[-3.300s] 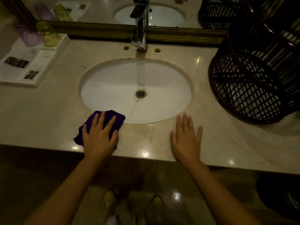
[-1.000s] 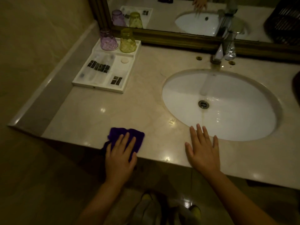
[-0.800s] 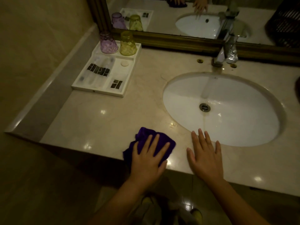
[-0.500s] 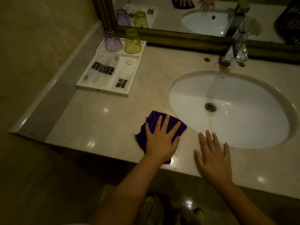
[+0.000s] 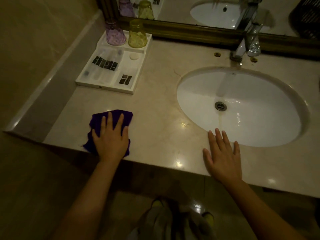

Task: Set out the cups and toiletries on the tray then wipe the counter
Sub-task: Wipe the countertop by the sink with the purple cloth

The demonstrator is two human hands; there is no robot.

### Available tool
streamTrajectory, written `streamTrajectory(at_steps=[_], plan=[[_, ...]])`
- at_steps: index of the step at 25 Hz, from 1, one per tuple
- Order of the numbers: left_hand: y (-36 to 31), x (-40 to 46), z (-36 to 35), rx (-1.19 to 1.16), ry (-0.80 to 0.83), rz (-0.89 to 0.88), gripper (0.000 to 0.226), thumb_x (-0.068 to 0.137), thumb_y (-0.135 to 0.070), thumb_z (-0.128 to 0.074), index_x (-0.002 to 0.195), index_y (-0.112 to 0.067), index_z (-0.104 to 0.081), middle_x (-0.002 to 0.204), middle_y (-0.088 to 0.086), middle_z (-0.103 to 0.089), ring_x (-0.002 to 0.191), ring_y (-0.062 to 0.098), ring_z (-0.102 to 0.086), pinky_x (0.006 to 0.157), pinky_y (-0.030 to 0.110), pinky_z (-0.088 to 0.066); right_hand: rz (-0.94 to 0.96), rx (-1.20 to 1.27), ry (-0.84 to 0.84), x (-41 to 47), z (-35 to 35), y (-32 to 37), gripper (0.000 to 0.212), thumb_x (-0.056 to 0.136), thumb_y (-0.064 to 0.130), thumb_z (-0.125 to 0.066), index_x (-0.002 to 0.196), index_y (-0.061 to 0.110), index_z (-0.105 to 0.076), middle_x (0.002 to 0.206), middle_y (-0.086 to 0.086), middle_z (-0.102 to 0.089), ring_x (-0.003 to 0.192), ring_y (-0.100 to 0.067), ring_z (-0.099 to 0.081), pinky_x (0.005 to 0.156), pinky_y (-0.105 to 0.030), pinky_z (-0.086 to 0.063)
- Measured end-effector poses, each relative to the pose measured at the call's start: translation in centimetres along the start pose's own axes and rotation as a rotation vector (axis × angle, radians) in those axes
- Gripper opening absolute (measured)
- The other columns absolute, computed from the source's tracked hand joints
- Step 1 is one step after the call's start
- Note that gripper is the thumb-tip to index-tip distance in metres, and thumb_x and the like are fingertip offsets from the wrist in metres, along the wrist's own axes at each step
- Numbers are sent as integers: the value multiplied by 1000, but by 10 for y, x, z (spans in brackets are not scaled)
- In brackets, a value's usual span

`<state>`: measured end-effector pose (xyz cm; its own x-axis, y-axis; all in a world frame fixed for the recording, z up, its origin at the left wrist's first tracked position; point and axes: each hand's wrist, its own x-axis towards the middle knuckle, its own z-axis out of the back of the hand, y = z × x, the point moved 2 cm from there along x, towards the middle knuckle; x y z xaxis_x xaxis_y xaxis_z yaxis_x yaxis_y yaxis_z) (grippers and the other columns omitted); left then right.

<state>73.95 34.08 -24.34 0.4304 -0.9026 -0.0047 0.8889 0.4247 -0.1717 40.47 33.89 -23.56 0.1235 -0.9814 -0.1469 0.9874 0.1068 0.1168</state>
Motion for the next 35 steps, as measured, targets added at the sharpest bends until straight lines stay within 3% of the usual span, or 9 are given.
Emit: streamTrajectory(at_steps=[3, 6, 11, 18, 22, 29, 35], plan=[[-22, -19, 0, -40, -5, -16, 48, 95, -40, -23, 143, -31, -22, 155, 5, -22, 143, 24, -16, 109, 55, -17, 3, 3, -9, 0, 0, 1, 71, 83, 56, -1, 146, 26, -1, 158, -1, 0, 144, -16, 4, 115, -50, 2], [-80, -64, -7, -80, 5, -162, 47, 94, -35, -27, 140, -33, -30, 153, 5, -29, 140, 24, -25, 105, 55, -23, 8, 11, -1, 0, 0, 0, 68, 85, 55, -4, 146, 26, 0, 158, -1, 1, 144, -17, 4, 115, -50, 3], [-151, -101, -18, 18, 80, -334, 52, 88, -48, -25, 139, -37, -29, 151, 9, -34, 137, 32, -31, 101, 63, -27, 9, 8, 18, 0, -1, 0, 62, 91, 50, -12, 146, 25, 5, 158, -1, 8, 143, -17, 10, 114, -50, 7], [-138, -90, -21, 14, 110, -331, 52, 91, -50, -22, 142, -41, -15, 157, 4, -19, 143, 28, -14, 107, 62, -12, 92, 147, -88, 5, 9, 42, 61, 91, 36, -20, 146, 22, 1, 154, 1, 9, 142, -16, 9, 113, -50, 5], [-118, -70, -19, 11, 114, -360, 52, 91, -49, -18, 142, -43, -7, 158, 3, -13, 144, 26, -8, 109, 60, -9, 101, 180, -99, 21, 3, 78, 57, 94, 40, -17, 145, 26, 3, 153, 3, 9, 141, -14, 13, 113, -49, 7], [-34, -2, -6, -3, 90, -337, 52, 90, -51, -19, 141, -44, -11, 157, 1, -15, 144, 23, -7, 110, 59, -7, -47, 80, -23, 30, -18, 116, 58, 89, 56, -2, 140, 35, 18, 155, 4, 15, 141, -14, 18, 113, -52, 9], [16, 36, 2, 6, 49, -378, 51, 90, -49, -23, 140, -42, -21, 155, 3, -24, 143, 23, -16, 109, 59, -14, -93, 60, -19, 28, -13, 120, 64, 85, 58, 0, 144, 36, 7, 156, 5, 9, 143, -14, 12, 114, -54, 3]])
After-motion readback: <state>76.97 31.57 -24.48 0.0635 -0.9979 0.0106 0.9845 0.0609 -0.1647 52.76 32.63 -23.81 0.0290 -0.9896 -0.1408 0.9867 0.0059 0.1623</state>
